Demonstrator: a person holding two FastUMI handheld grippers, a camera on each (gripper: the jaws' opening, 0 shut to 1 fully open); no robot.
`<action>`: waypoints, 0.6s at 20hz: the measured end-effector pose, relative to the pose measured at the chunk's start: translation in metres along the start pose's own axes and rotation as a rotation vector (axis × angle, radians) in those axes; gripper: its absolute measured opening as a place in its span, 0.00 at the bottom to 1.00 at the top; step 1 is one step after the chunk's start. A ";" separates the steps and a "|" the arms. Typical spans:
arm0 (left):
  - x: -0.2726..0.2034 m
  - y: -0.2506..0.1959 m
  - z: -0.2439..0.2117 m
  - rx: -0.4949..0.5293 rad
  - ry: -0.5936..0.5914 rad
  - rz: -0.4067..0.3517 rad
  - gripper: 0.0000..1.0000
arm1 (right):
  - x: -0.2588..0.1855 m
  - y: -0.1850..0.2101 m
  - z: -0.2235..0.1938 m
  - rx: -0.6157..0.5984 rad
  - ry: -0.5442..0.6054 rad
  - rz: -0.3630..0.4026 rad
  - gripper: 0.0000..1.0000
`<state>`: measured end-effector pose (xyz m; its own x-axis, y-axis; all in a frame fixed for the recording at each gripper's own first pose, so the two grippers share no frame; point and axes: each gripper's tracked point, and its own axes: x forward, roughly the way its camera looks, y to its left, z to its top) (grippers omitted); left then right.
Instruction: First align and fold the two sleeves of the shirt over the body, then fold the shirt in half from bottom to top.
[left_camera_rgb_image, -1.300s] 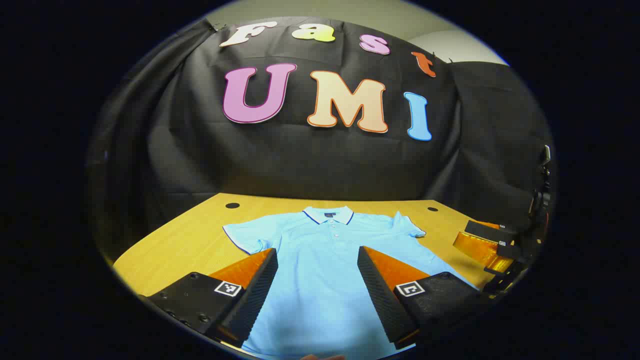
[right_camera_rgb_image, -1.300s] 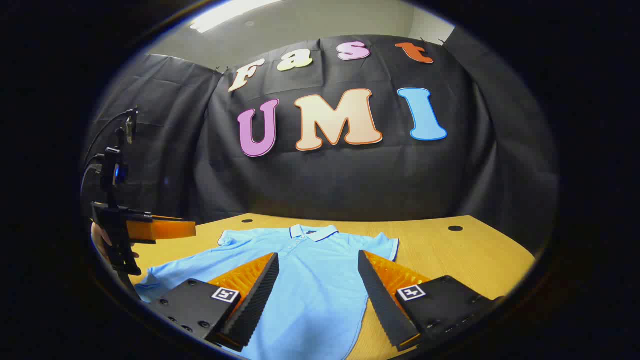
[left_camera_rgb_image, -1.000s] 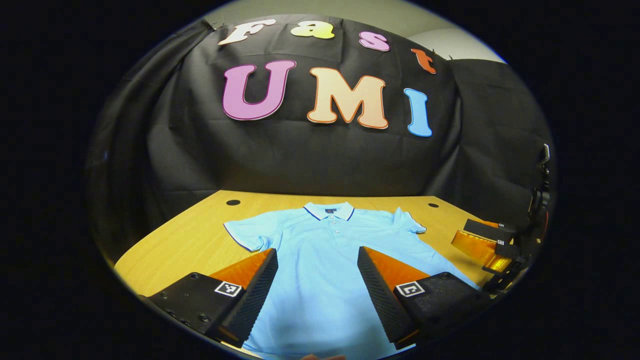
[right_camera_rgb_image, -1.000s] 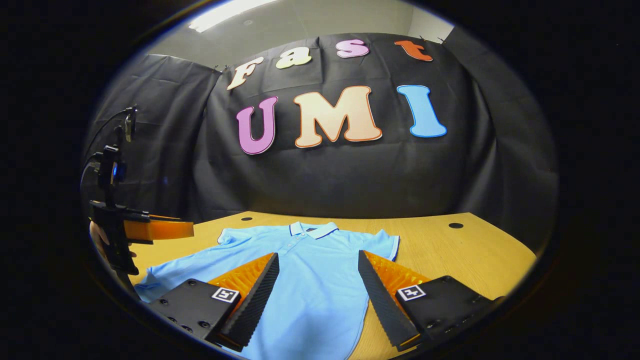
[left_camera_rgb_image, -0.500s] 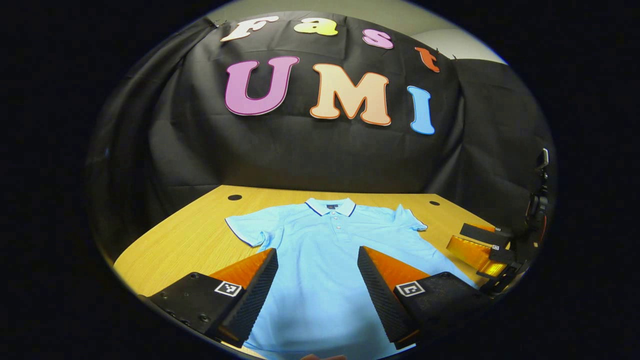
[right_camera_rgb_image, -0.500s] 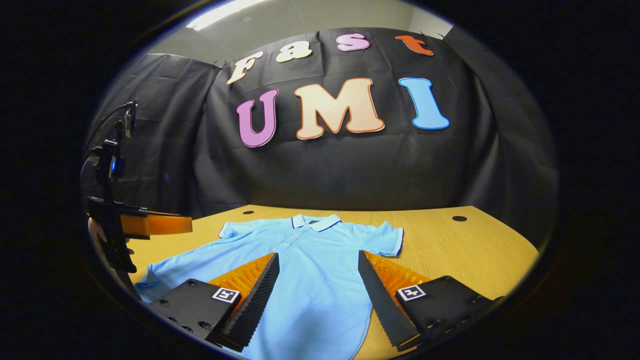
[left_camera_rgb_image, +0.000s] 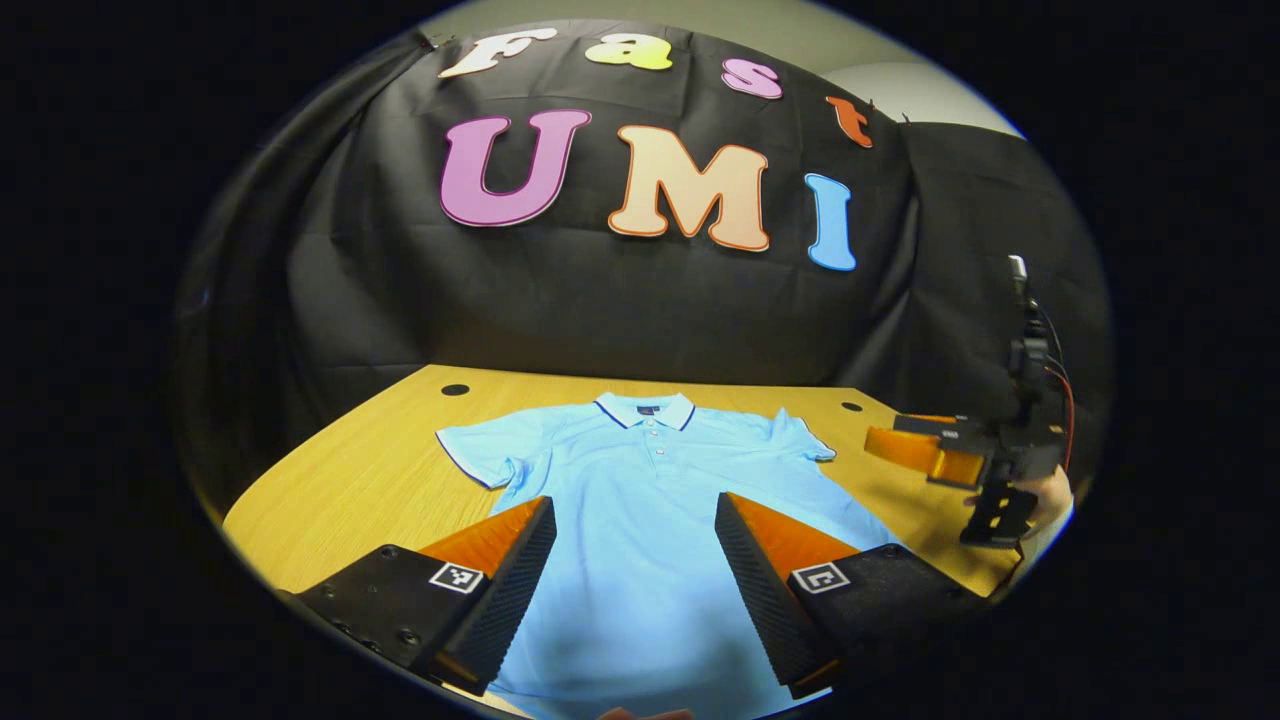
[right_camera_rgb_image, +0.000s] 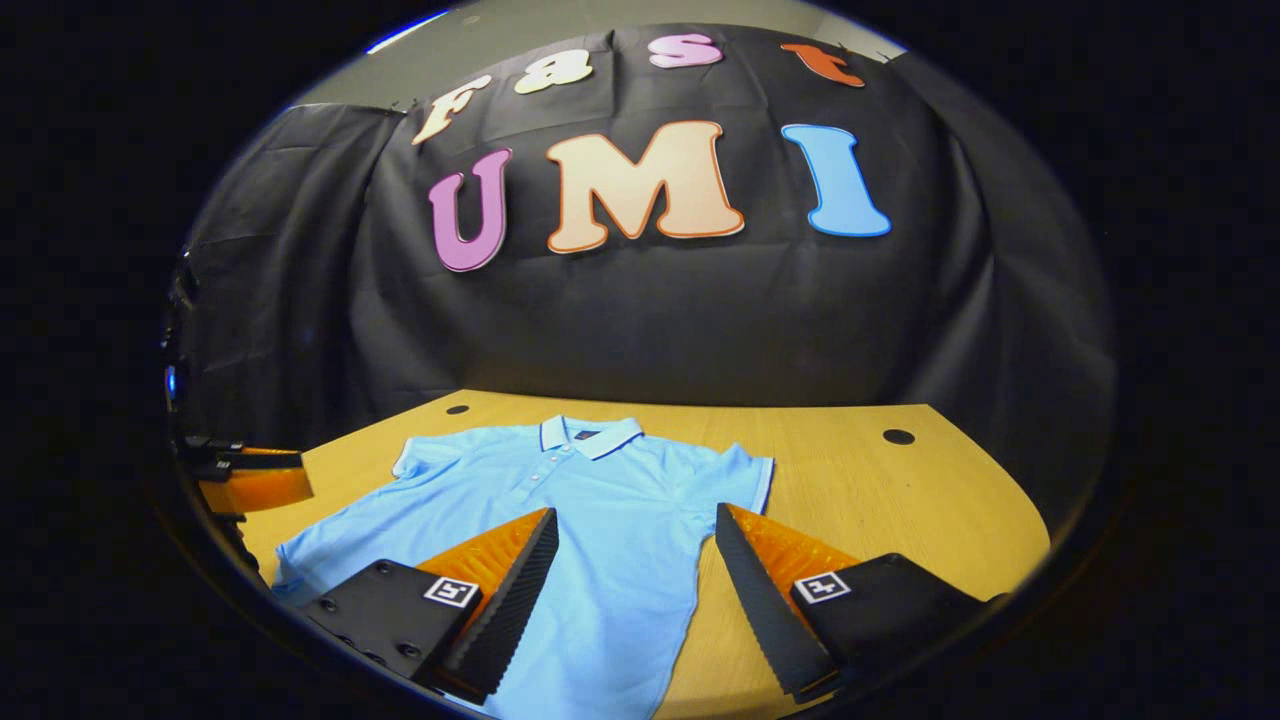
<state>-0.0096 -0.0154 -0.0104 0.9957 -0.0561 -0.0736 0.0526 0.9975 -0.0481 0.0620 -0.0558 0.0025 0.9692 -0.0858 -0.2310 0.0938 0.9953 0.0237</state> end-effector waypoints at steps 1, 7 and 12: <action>-0.002 -0.002 0.000 -0.015 0.004 -0.014 0.95 | 0.011 -0.007 0.002 0.022 0.039 -0.005 0.98; -0.005 0.006 0.002 -0.056 0.006 -0.019 0.96 | 0.086 -0.064 -0.004 -0.006 0.210 -0.118 0.94; -0.003 0.013 0.001 -0.055 0.019 -0.013 0.96 | 0.140 -0.076 -0.017 0.172 0.273 -0.143 0.97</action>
<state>-0.0117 -0.0027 -0.0097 0.9934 -0.0703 -0.0911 0.0607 0.9927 -0.1042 0.1862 -0.1423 -0.0482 0.8487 -0.1858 -0.4952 0.2841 0.9499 0.1305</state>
